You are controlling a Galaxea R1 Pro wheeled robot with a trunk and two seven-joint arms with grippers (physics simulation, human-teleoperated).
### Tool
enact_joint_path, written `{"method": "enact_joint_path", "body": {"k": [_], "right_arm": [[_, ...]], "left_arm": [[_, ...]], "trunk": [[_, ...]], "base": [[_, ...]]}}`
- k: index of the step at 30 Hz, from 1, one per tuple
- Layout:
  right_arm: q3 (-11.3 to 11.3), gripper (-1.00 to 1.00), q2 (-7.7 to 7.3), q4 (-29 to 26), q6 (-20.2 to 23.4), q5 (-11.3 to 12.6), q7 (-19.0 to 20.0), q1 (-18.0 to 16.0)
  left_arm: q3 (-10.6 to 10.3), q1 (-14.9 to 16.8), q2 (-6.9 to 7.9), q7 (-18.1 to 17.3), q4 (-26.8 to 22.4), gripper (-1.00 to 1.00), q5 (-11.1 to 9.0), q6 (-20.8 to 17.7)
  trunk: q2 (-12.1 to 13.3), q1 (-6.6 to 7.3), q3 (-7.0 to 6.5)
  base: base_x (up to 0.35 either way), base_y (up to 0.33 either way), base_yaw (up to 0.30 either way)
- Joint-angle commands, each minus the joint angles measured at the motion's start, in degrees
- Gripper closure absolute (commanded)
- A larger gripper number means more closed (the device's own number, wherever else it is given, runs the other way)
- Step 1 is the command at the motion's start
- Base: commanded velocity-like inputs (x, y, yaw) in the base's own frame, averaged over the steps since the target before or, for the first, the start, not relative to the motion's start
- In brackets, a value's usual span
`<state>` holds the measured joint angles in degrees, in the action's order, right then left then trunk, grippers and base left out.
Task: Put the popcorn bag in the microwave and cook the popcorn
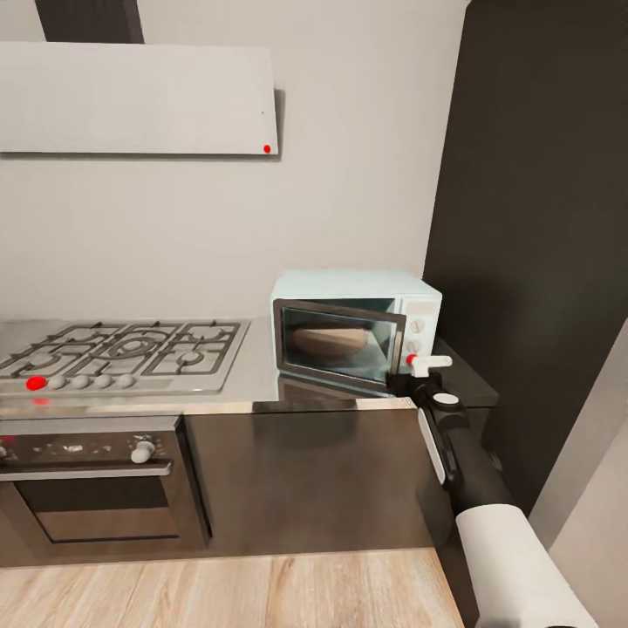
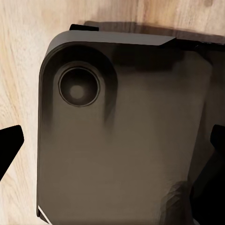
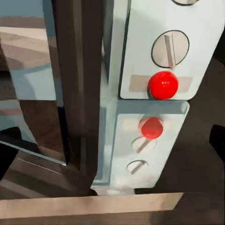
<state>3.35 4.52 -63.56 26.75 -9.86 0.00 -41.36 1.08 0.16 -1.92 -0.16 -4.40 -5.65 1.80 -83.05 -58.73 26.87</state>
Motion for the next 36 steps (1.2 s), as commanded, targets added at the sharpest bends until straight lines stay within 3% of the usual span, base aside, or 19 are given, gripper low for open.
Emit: {"method": "enact_joint_path", "body": {"k": [1,3,7,9,13,15,19,36], "right_arm": [[0.01,-1.00,0.05,-0.07,0.75,-0.44,0.19,0.00],[-0.07,-1.00,0.02,-0.75,3.14,-0.56,1.33,1.01],[-0.02,-1.00,-0.67,-4.26,8.54,-0.91,7.49,4.41],[0.17,-1.00,-2.38,-4.66,10.42,-0.75,9.57,5.02],[0.56,-1.00,-8.89,-4.53,11.14,-0.32,10.28,5.22],[2.02,-1.00,-9.90,-4.58,11.09,-0.30,10.28,5.23],[4.92,-1.00,-10.35,-5.05,10.97,-0.41,10.36,5.24],[4.91,-1.00,-9.54,-5.26,10.34,-0.17,10.37,5.24]], "left_arm": [[0.06,0.02,-0.01,-0.02,0.01,-1.00,-0.59,0.14],[0.01,0.02,0.04,-0.02,0.01,-1.00,-0.59,0.14],[0.01,0.02,0.07,-0.02,0.01,-1.00,-0.59,0.14],[0.00,0.02,0.07,-0.02,0.01,-1.00,-0.59,0.14],[0.04,0.02,0.02,-0.02,0.01,-1.00,-0.59,0.14],[0.04,0.02,0.00,-0.02,0.01,-1.00,-0.59,0.14],[0.06,0.02,-0.01,-0.02,0.01,-1.00,-0.59,0.14],[-0.20,0.02,0.08,-0.03,0.01,-1.00,-0.50,0.14]], "trunk": [[-0.03,0.00,0.06],[-0.03,0.00,0.06],[-0.03,0.00,0.06],[-0.03,0.00,0.06],[-0.03,0.00,0.06],[-0.03,0.00,0.06],[-0.03,0.00,0.06],[-0.03,0.00,0.06]], "base": [[0.000,0.000,0.000],[0.000,0.000,0.000],[0.000,0.000,0.000],[0.000,0.000,0.000],[0.000,0.000,0.000],[0.000,0.000,0.000],[0.000,0.000,0.000],[0.253,0.000,0.000]]}}
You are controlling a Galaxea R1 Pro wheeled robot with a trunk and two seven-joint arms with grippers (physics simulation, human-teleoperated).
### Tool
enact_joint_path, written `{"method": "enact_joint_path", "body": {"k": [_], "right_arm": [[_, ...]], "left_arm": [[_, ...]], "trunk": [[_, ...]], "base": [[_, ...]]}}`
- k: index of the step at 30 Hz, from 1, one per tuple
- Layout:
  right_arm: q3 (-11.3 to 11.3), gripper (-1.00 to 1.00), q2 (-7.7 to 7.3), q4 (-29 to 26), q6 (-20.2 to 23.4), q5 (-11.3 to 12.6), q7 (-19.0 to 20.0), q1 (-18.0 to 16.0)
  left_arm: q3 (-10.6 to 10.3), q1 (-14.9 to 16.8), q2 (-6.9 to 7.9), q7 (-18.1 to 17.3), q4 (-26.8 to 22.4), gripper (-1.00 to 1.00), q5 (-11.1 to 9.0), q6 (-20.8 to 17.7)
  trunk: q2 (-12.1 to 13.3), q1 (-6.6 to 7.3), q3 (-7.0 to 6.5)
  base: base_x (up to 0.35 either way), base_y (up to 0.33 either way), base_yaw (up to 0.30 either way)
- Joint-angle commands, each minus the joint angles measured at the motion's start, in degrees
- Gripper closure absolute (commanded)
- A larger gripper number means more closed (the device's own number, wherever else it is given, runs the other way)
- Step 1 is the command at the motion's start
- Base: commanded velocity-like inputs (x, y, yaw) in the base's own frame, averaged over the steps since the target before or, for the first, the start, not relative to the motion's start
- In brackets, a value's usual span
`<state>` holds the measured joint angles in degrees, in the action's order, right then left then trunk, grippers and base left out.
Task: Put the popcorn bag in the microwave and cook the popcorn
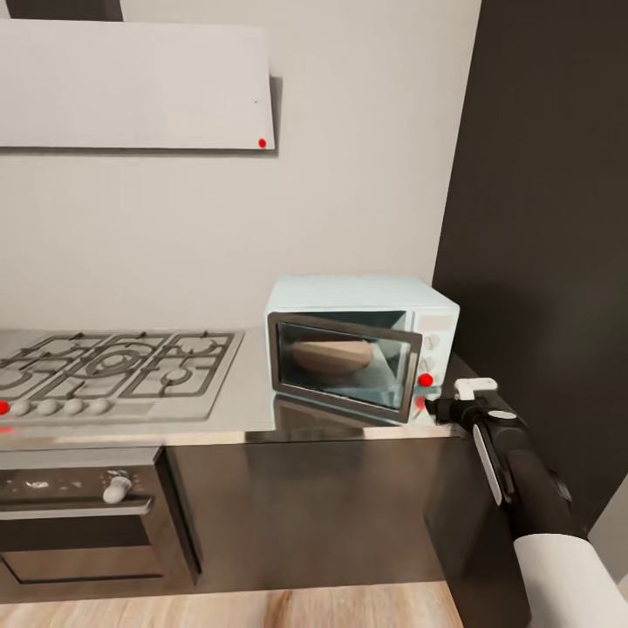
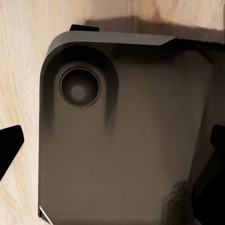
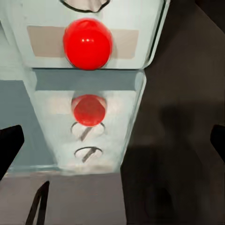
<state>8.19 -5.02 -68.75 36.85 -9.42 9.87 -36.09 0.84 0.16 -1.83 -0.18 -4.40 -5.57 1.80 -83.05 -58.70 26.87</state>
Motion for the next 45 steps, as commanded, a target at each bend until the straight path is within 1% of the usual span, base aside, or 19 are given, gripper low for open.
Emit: {"method": "enact_joint_path", "body": {"k": [1,6,8,12,13,14,15,17,18,22,30,34,38,45], "right_arm": [[0.07,-1.00,0.01,-0.07,0.24,-0.60,0.50,-0.04],[0.07,-1.00,0.01,-0.07,0.24,-0.60,0.56,-0.04],[0.07,-1.00,0.01,-0.07,0.29,-0.53,1.62,-0.04],[0.17,-1.00,-0.28,-0.07,0.74,-0.60,9.11,-0.04],[0.20,-1.00,-0.43,-0.07,0.81,-0.66,11.32,-0.04],[0.24,-1.00,-0.60,-0.07,0.88,-0.78,14.31,-0.04],[0.26,-1.00,-0.69,-0.07,0.90,-0.96,16.23,-0.04],[0.31,-1.00,-0.81,-0.03,0.93,-1.28,19.68,-0.04],[0.32,-1.00,-0.84,-0.01,0.92,-1.38,20.70,-0.04],[0.22,-1.00,-0.81,0.01,0.87,-1.48,21.62,-0.04],[0.16,-1.00,-0.66,-0.07,1.05,-1.22,22.65,-0.04],[0.02,-1.00,-0.24,-0.07,1.31,-1.19,22.72,-0.04],[0.08,-1.00,-0.08,-0.07,1.44,-0.78,22.65,-0.04],[0.44,-1.00,-0.63,-0.07,1.30,-0.78,22.72,-0.04]], "left_arm": [[0.04,0.02,-0.01,-0.01,0.01,-1.00,-0.58,0.14],[0.04,0.02,-0.01,-0.03,0.01,-1.00,-0.58,0.14],[0.04,0.02,-0.01,-0.06,0.01,-1.00,-0.58,0.14],[0.04,0.02,-0.01,-0.07,-0.01,-1.00,-0.58,0.14],[0.04,0.02,-0.01,-0.08,0.00,-1.00,-0.58,0.14],[0.01,0.02,-0.01,-0.10,0.00,-1.00,-0.58,0.14],[-0.01,0.02,0.02,-0.13,0.00,-1.00,-0.58,0.17],[0.02,0.02,0.08,-0.31,-0.05,-1.00,-0.58,0.21],[0.06,0.02,0.05,-0.33,-0.07,-1.00,-0.61,0.22],[0.13,0.02,-0.02,-0.28,-0.08,-1.00,-0.66,0.15],[0.21,0.02,-0.09,-0.18,-0.08,-1.00,-0.67,0.14],[0.22,0.02,-0.10,-0.23,-0.03,-1.00,-0.67,0.14],[0.21,0.02,-0.02,-0.26,-0.04,-1.00,-0.67,0.14],[0.22,0.02,-0.10,-0.26,-0.06,-1.00,-0.67,0.14]], "trunk": [[-0.03,-0.03,0.06],[-0.03,-0.03,0.06],[-0.03,-0.03,0.06],[-0.03,-0.03,0.06],[-0.03,-0.03,0.06],[-0.03,-0.03,0.06],[-0.03,-0.03,0.06],[-0.03,-0.03,0.06],[-0.03,-0.03,0.06],[-0.03,-0.03,0.06],[-0.03,-0.03,0.06],[-0.03,-0.03,0.06],[-0.03,-0.03,0.06],[-0.03,-0.03,0.06]], "base": [[0.320,0.000,0.000],[0.320,0.000,0.000],[0.155,0.000,0.000],[0.022,0.000,0.000],[0.006,0.000,0.000],[0.003,0.000,0.000],[0.002,0.000,0.000],[0.001,0.000,0.000],[-0.040,0.000,0.000],[-0.176,0.000,0.000],[-0.310,0.082,0.000],[-0.233,0.232,0.000],[-0.035,0.313,0.000],[-0.001,0.323,0.000]]}}
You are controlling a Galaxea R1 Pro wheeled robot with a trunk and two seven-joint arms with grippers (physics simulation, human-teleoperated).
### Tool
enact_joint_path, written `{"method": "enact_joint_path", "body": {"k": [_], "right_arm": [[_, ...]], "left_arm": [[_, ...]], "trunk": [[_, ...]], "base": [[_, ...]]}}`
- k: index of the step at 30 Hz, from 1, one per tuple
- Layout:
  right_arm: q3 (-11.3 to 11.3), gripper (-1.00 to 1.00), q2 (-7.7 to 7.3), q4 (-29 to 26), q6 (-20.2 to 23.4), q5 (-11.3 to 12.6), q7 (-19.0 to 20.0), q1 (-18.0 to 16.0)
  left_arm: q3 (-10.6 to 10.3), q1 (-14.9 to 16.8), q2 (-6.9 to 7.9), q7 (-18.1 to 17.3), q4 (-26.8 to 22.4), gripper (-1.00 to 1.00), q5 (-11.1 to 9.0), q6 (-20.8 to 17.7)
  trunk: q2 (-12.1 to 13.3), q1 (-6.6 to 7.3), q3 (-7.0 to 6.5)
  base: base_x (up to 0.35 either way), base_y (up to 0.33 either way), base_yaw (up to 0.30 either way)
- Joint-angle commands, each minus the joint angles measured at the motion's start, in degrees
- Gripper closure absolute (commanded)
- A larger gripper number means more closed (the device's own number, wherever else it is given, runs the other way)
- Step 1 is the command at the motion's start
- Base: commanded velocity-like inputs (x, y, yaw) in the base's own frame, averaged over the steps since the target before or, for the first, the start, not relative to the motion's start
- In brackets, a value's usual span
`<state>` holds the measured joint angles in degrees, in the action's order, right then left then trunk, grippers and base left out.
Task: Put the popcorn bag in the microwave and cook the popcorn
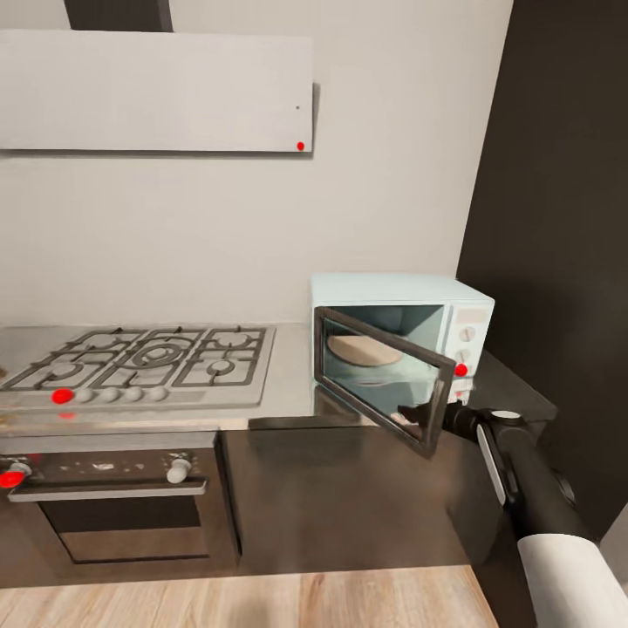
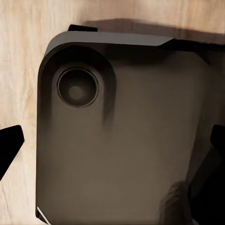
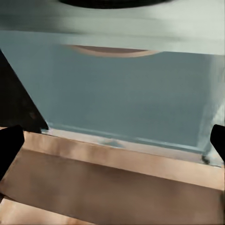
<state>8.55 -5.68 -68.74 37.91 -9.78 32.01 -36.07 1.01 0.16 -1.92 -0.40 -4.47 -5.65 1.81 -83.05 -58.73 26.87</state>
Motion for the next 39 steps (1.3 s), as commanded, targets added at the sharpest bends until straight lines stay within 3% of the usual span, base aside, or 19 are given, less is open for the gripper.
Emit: {"method": "enact_joint_path", "body": {"k": [1,4,8,12,14,17,39], "right_arm": [[0.09,-1.00,-0.04,-0.08,0.24,-0.39,0.63,-0.05],[0.10,-1.00,-0.17,-0.08,0.24,-0.35,1.44,-0.05],[0.15,-1.00,-0.58,-0.08,0.21,-0.48,5.31,-0.05],[0.12,-1.00,-2.31,-0.08,0.16,-0.50,6.70,-0.05],[0.08,-1.00,-4.34,-0.05,0.15,-0.45,6.97,-0.05],[0.12,-1.00,-5.50,0.00,0.15,-0.48,7.73,-0.05],[0.15,-1.00,-5.83,0.03,0.15,-0.67,7.86,-0.05]], "left_arm": [[0.05,0.02,-0.02,-0.04,0.00,-1.00,-0.59,0.13],[0.05,0.02,-0.02,-0.04,-0.01,-1.00,-0.59,0.13],[0.05,0.02,-0.02,-0.04,-0.01,-1.00,-0.59,0.13],[0.06,0.02,-0.02,-0.04,-0.01,-1.00,-0.59,0.13],[0.06,0.02,-0.02,-0.04,-0.03,-1.00,-0.59,0.13],[0.08,0.02,-0.02,-0.04,-0.01,-1.00,-0.59,0.13],[0.05,0.02,-0.10,0.13,-0.01,-1.00,-0.58,0.13]], "trunk": [[-0.04,0.00,0.06],[-0.04,0.00,0.06],[-0.04,0.00,0.06],[-0.04,0.00,0.06],[-0.04,0.00,0.06],[-0.04,0.00,0.06],[-0.04,0.00,0.06]], "base": [[0.000,0.323,0.000],[0.000,0.323,0.000],[-0.001,0.323,0.000],[-0.076,0.314,0.000],[-0.169,0.230,0.000],[-0.185,0.175,0.000],[-0.183,0.151,0.000]]}}
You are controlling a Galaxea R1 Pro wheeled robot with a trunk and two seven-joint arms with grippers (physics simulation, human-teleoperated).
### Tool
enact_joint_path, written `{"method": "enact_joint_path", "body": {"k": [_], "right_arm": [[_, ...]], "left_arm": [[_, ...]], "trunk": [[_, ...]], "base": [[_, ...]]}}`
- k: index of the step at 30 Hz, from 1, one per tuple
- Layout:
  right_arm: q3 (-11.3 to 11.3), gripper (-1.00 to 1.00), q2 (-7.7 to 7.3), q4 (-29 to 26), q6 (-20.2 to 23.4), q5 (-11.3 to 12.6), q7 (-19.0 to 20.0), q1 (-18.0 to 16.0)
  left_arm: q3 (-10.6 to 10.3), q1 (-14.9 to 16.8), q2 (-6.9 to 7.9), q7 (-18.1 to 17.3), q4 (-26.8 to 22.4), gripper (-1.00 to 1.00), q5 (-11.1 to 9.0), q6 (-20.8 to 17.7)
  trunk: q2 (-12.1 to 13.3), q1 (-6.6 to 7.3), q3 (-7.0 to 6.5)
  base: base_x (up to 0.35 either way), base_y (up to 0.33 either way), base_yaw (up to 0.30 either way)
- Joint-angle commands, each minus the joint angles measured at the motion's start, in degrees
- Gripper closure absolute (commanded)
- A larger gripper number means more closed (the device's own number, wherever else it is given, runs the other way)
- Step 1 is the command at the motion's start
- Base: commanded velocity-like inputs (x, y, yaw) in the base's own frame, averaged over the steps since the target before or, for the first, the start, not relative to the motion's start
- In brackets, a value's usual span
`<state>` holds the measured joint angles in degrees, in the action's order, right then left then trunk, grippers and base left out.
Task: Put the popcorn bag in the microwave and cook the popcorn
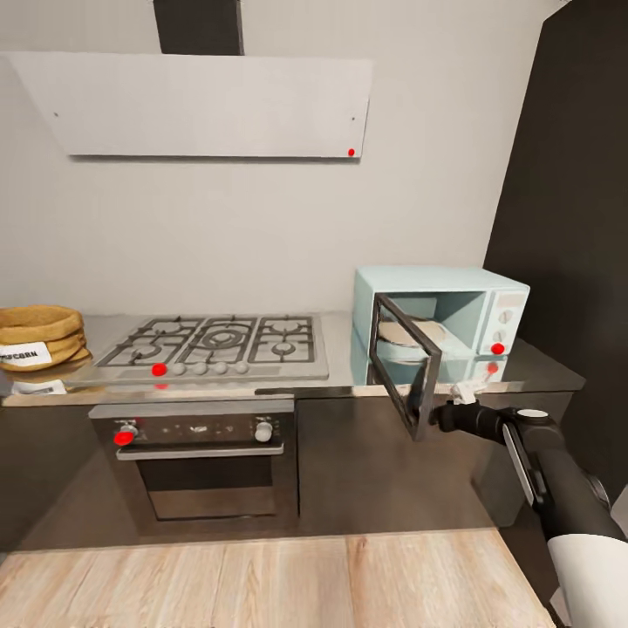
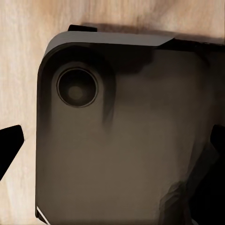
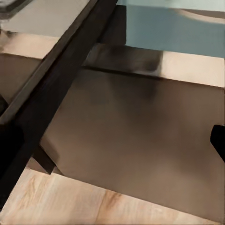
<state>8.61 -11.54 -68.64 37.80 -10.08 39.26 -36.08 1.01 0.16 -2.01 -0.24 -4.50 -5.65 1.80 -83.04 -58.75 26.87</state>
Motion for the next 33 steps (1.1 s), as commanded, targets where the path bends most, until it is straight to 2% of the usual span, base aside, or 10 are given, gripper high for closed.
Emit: {"method": "enact_joint_path", "body": {"k": [1,4,8,23,25,28,30,33], "right_arm": [[0.09,-1.00,0.03,-0.04,0.25,-0.38,0.53,-0.05],[0.25,-1.00,-0.02,0.20,0.25,-0.38,0.19,-0.05],[3.51,-1.00,0.00,0.42,0.17,-0.51,0.25,-0.05],[4.36,-1.00,-0.25,0.78,-0.19,-0.56,0.07,-0.05],[5.95,-1.00,-1.56,1.74,-0.43,-0.94,-0.84,-0.05],[8.83,-1.00,-4.74,6.63,-1.48,-2.49,-2.29,-0.05],[9.51,-1.00,-6.79,8.67,-2.96,-3.04,-3.04,-0.05],[9.69,-1.00,-7.73,9.90,-3.11,-3.35,-5.29,-0.05]], "left_arm": [[0.05,0.02,-0.01,-0.02,0.01,-1.00,-0.59,0.13],[0.00,0.02,0.03,-0.02,0.01,-1.00,-0.55,0.13],[-0.04,0.02,0.07,-0.02,0.01,-1.00,-0.58,0.13],[-0.03,0.02,-0.01,-0.02,0.01,-1.00,-0.57,0.13],[-0.04,0.02,0.02,-0.02,0.01,-1.00,-0.55,0.13],[-0.05,0.02,0.01,-0.03,0.01,-1.00,-0.56,0.13],[-0.10,0.02,0.05,-0.04,0.01,-1.00,-0.55,0.13],[-0.12,0.02,0.07,-0.07,0.03,-1.00,-0.53,0.13]], "trunk": [[-0.04,0.02,0.06],[-0.04,0.02,0.06],[-0.04,0.02,0.06],[-0.04,0.02,0.06],[-0.04,0.02,0.06],[-0.04,0.02,0.06],[-0.04,0.02,0.06],[-0.04,0.02,0.06]], "base": [[-0.153,0.156,0.000],[-0.052,0.053,0.000],[-0.007,0.007,0.000],[0.000,0.114,0.000],[0.000,0.006,0.000],[0.000,0.001,0.000],[0.000,0.000,0.000],[0.000,0.000,0.000]]}}
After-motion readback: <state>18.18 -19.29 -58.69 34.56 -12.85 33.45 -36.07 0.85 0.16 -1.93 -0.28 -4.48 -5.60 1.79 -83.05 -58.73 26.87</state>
